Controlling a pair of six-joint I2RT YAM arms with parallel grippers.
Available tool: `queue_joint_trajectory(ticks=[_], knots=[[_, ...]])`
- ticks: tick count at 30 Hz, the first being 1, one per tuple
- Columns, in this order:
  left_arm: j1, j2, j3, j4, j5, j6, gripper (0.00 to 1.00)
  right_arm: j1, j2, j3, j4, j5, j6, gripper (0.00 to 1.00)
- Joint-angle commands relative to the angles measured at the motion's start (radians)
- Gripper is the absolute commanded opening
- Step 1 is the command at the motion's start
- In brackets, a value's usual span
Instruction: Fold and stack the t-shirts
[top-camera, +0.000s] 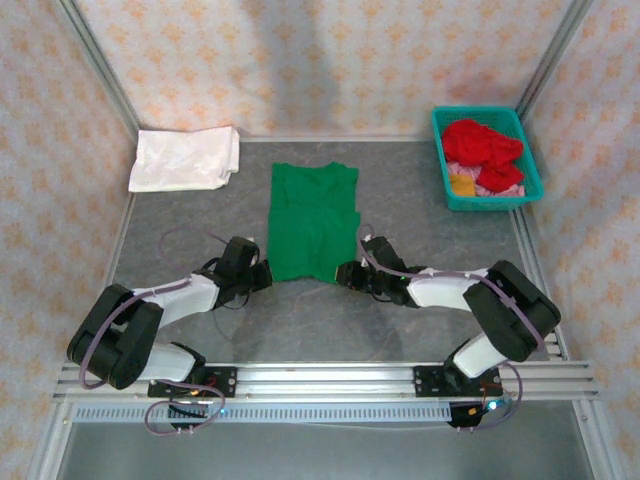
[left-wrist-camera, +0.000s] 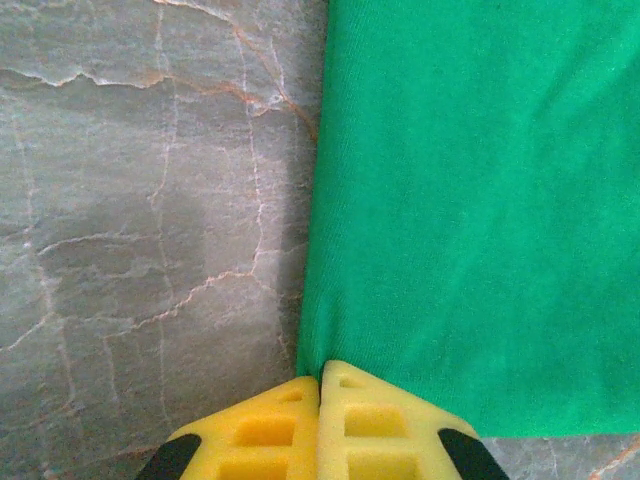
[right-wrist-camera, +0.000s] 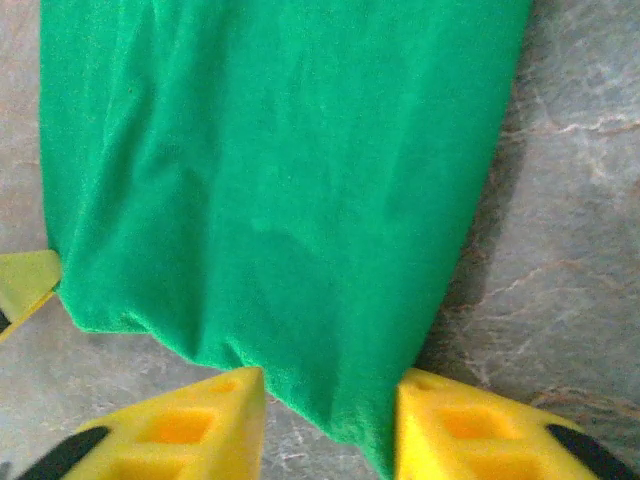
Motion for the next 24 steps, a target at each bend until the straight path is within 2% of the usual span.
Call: queue_joint_trajectory(ticks=[1,11,16,21,24], knots=[[-0.006,-0.024,-0.023,-0.016,-0.039,-0.004,0.00,0.003,0.003,0.016,0.011,-0.014,0.007,0.28],[-0.006,-0.130,-0.037,-0.092,-0.085,0.005,0.00,0.002,-0.066,0.010,-0.075,0.110,-0.028,0.01],[-0.006,-0.172,-0.049,-0.128,-0.072,0.019,0.00,-0.005,-0.099,-0.027,-0.090,0.125,-0.033,0.00],[-0.011,-0.206,-0.082,-0.159,-0.023,0.005,0.00,-0.005,-0.131,-0.094,-0.066,0.081,-0.022,0.00],[-0.062,-0.254,-0.083,-0.214,-0.028,-0.008,0.00,0.005,-0.169,-0.134,-0.074,0.042,-0.014,0.00]])
